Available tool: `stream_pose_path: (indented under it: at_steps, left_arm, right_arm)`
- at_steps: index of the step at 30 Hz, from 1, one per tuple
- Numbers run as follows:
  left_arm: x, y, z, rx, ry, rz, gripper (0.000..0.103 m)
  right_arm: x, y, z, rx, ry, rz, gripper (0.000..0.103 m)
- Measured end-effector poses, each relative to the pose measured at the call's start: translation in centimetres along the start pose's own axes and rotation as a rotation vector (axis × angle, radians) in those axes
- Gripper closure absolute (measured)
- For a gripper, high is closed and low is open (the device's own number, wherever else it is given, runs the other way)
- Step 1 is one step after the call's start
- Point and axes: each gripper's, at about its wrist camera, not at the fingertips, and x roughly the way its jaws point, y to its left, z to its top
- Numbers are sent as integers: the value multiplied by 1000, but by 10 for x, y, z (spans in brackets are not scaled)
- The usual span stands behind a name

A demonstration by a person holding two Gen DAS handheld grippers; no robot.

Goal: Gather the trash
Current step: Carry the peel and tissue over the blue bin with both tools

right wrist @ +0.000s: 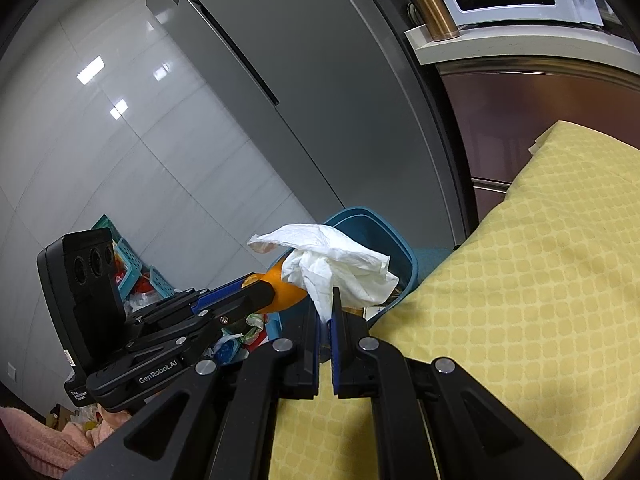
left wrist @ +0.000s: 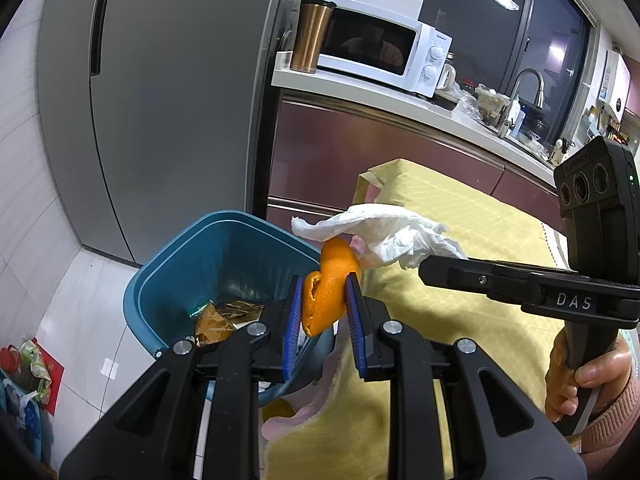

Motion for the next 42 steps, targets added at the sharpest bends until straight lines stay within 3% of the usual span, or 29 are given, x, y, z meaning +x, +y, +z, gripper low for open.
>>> stream_pose_path:
  at_steps: [42]
  left_arm:
    - [21, 33, -4, -56, 31, 61, 81]
  right_arm:
    - [46, 13, 17, -25, 81, -11, 100]
